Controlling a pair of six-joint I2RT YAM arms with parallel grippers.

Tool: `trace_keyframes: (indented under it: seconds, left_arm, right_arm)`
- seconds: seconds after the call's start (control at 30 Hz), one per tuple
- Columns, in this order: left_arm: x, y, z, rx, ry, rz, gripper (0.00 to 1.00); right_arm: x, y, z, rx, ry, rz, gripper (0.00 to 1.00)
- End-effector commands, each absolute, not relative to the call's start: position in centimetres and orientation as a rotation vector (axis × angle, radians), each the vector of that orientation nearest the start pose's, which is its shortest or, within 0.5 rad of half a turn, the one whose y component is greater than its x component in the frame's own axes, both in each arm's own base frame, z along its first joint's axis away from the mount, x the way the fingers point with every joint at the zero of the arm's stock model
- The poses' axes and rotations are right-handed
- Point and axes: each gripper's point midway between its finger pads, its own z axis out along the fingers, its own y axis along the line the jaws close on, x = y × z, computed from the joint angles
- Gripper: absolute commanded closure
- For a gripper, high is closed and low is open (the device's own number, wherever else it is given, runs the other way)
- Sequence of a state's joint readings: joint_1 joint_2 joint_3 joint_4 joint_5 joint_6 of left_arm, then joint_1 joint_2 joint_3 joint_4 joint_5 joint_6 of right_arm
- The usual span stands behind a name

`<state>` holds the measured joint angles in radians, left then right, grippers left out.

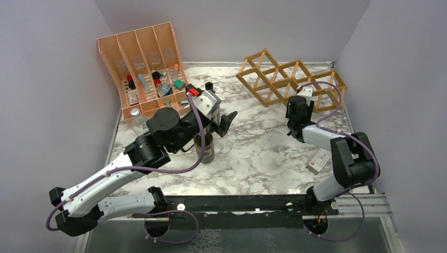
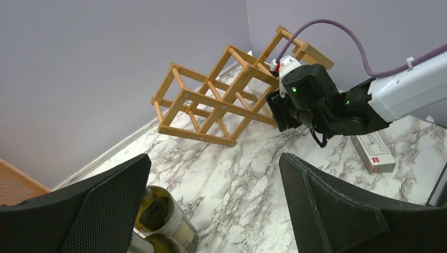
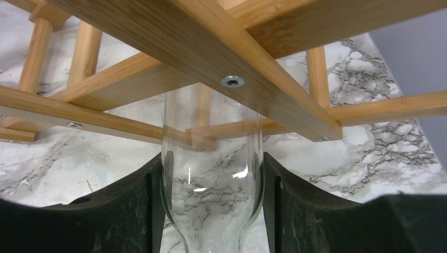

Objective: Put the wine bottle on the wine rack

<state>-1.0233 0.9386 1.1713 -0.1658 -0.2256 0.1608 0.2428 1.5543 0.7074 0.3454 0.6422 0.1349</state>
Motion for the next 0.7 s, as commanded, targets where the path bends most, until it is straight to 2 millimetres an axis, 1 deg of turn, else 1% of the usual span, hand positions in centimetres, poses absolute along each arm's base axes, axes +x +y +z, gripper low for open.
trace_keyframes:
  seconds: [0.0, 0.1, 0.23, 0.33, 0.4, 0.53, 0.67]
  left_arm:
    - [20.5, -25.9, 43.9, 0.67, 1.317, -0.576, 0.01]
    - [20.5, -25.9, 43.9, 0.671, 1.317, -0.573, 0.01]
    - [20.6, -25.9, 43.8, 0.671, 1.32, -0.569, 0.01]
    - [20.7, -25.8, 43.5, 0.667, 1.331, -0.561, 0.01]
    - [20.8, -25.6, 43.4, 0.663, 1.337, -0.554, 0.01]
    - [20.8, -25.4, 43.0, 0.654, 1.349, -0.547, 0.01]
    - [20.8, -25.3, 42.7, 0.659, 1.35, -0.546, 0.01]
  right_arm:
    - [42.7, 0.9, 11.4, 0.288, 1.923, -0.323, 0.37]
    - [42.3, 1.4, 11.9, 0.286, 1.94, -0.281, 0.24]
    - [41.5, 1.7, 12.6, 0.304, 1.954, -0.24, 0.13]
    - [40.7, 2.1, 13.2, 0.325, 1.983, -0.204, 0.12]
    - [40.1, 2.7, 13.6, 0.325, 2.012, -0.154, 0.12]
    - [38.1, 3.0, 14.1, 0.386, 2.088, -0.113, 0.14]
    - [35.6, 3.0, 13.3, 0.458, 2.17, -0.092, 0.18]
